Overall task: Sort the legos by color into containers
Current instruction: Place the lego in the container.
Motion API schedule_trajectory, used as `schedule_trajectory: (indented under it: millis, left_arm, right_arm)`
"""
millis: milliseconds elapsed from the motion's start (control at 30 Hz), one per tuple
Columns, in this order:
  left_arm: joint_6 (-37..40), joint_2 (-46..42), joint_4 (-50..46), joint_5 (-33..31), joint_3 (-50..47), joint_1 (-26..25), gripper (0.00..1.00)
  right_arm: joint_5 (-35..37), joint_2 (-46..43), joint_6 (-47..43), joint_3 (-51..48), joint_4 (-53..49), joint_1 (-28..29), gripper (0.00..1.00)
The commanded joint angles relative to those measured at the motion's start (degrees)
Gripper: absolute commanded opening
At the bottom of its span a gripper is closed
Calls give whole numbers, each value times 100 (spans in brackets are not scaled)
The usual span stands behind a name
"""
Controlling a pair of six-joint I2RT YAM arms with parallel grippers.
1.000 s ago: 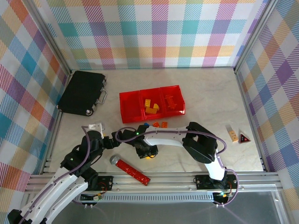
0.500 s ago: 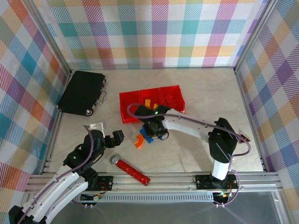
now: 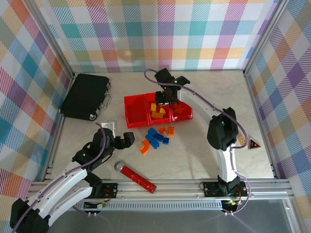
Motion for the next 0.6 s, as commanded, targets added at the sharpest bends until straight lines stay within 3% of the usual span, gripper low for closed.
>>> schedule_trajectory:
  millis: [0, 267, 333, 567]
  left_arm:
    - [140, 115, 199, 326, 155, -67, 100]
    - [209, 328, 470, 568, 65, -67, 100]
    - [268, 445, 511, 693, 70, -67, 100]
    - [394, 1350, 333, 1042, 293, -69, 100]
  right_arm:
    - [-281, 406, -598, 621, -72, 18, 34]
    - [-440, 1227, -812, 1468, -248, 3, 37]
    - [-421, 1330, -844, 1551, -276, 5, 46]
    - [-508, 1357, -881, 1557, -313, -23, 56]
